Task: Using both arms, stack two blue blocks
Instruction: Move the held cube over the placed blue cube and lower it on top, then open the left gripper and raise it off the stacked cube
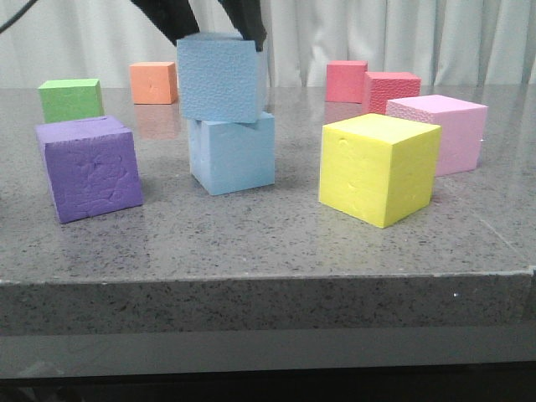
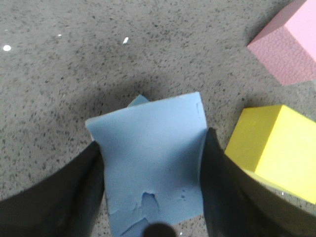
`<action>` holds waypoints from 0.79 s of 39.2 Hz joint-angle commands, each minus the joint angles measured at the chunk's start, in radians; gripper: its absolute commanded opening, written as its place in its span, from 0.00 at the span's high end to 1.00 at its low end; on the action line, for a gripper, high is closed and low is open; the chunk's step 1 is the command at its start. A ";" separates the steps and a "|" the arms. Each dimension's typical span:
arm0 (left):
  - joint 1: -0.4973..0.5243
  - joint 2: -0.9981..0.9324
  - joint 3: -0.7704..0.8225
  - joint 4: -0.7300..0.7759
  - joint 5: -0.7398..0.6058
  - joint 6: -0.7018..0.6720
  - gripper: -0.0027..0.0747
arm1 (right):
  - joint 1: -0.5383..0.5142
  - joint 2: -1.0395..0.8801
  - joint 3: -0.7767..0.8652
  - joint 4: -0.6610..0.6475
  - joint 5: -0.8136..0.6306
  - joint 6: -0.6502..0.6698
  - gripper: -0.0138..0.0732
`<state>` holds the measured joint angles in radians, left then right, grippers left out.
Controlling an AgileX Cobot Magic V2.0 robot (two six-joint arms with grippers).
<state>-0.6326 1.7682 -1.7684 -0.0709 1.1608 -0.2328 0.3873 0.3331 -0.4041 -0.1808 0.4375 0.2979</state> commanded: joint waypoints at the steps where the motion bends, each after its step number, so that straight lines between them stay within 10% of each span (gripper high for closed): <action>1: -0.006 -0.048 0.005 -0.003 -0.035 0.002 0.58 | -0.006 0.006 -0.028 -0.009 -0.070 -0.001 0.92; 12: -0.006 -0.048 0.005 -0.003 -0.057 0.002 0.26 | -0.006 0.006 -0.028 -0.009 -0.070 -0.001 0.92; 31: -0.006 -0.104 -0.029 0.062 -0.104 0.002 0.25 | -0.006 0.006 -0.028 -0.009 -0.070 -0.001 0.92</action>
<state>-0.6326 1.7345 -1.7478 -0.0342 1.1024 -0.2328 0.3873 0.3331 -0.4041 -0.1808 0.4392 0.2979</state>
